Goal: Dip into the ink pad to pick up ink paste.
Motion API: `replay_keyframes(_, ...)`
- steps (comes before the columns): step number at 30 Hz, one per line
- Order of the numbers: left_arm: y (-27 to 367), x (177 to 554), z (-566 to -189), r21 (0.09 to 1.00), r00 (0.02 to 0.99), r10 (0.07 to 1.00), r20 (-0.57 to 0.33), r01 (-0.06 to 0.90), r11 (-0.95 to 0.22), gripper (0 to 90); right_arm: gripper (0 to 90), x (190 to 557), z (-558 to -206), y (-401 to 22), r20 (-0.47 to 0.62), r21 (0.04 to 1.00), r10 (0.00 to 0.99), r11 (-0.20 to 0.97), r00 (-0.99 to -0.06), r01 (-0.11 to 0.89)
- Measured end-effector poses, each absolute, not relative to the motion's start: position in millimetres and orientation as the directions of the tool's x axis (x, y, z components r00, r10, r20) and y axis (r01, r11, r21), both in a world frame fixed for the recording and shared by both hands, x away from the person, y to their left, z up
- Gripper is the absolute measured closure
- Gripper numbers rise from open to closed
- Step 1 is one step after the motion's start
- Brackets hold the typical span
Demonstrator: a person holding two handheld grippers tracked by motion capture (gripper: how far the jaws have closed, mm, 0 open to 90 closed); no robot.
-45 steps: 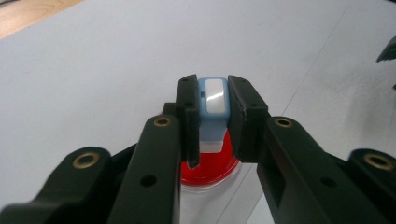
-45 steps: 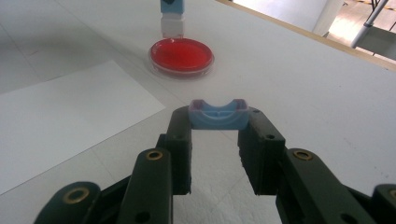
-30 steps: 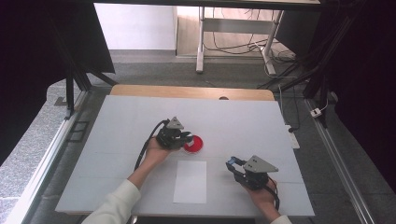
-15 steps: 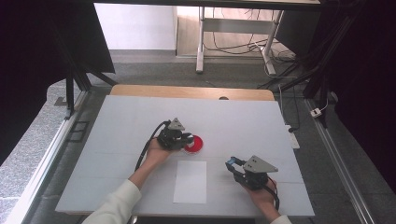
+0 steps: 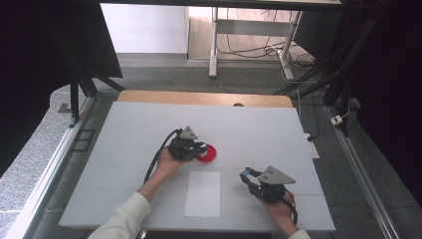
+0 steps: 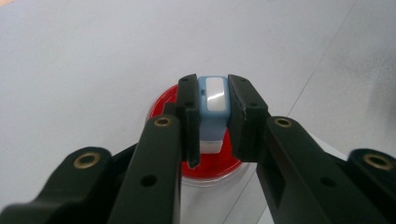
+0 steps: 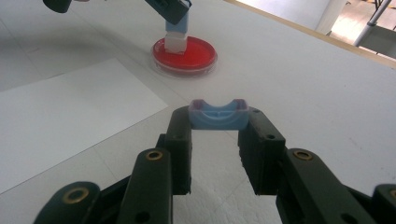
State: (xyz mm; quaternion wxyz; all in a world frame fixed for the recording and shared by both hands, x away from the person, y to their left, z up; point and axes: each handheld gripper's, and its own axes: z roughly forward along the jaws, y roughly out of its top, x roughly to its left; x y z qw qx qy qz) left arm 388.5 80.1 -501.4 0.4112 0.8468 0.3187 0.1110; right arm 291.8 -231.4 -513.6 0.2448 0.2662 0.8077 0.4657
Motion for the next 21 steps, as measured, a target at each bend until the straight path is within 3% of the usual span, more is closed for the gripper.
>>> replay_keyframes(21, 79.4, 387.5, -500.7, 0.764, 0.771, 0.633, -0.063, 0.446, -0.466, 75.1, 65.1, 291.8, -513.6, -231.3, -0.149, 0.882, 0.657, 0.426, -0.739, 0.201)
